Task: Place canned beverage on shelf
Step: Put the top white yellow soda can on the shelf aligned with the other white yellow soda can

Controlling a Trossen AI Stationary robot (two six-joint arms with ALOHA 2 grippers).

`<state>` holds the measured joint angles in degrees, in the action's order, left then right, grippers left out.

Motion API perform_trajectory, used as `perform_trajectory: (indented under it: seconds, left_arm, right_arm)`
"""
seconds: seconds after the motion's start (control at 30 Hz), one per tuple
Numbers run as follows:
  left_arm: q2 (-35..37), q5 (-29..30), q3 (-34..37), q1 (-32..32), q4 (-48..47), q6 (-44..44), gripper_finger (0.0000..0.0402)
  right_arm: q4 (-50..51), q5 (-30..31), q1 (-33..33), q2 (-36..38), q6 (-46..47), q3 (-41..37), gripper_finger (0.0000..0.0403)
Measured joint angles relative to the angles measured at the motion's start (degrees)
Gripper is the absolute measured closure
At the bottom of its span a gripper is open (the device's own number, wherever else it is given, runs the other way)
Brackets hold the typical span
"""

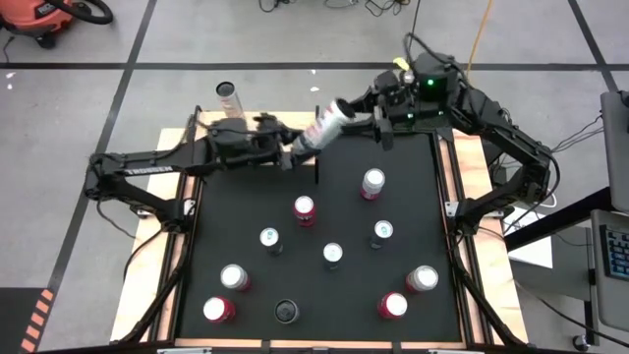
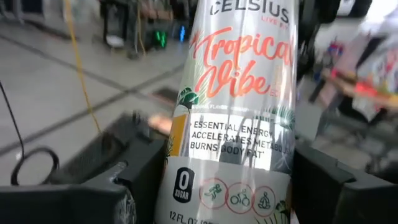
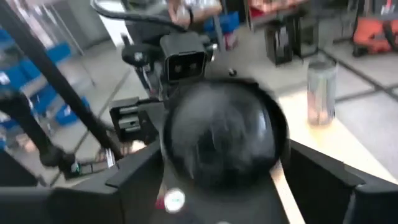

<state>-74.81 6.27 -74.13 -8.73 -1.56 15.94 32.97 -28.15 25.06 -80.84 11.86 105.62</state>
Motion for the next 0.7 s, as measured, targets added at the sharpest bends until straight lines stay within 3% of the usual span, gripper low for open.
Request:
perform_trajectory:
  seconds: [0.13,0.33,0.5,0.7]
  left_arm:
    - [3.47,5.56,-0.07,-0.35,2.35,-0.68,0.0138]
    - [6.22,17.06,-0.05,-0.24,7.99,-10.25,0.0138]
    - [6.30,19.73,-0.09,-0.30,11.59,-20.59,0.0138]
    - [6.32,22.41,-0.07,-0.31,13.53,-20.98,0.0138]
  right_arm:
    - [-4.08,1.96,-0.02,0.13,2.04,0.02,0.0094]
    - [-16.31,7.05,-1.02,-2.97,12.03,0.02,0.0092]
    - [-30.92,14.66,-1.95,-6.45,20.84,-0.02,0.0092]
    - [-40.87,12.40,-1.95,-9.88,23.42,-0.04,0.0092]
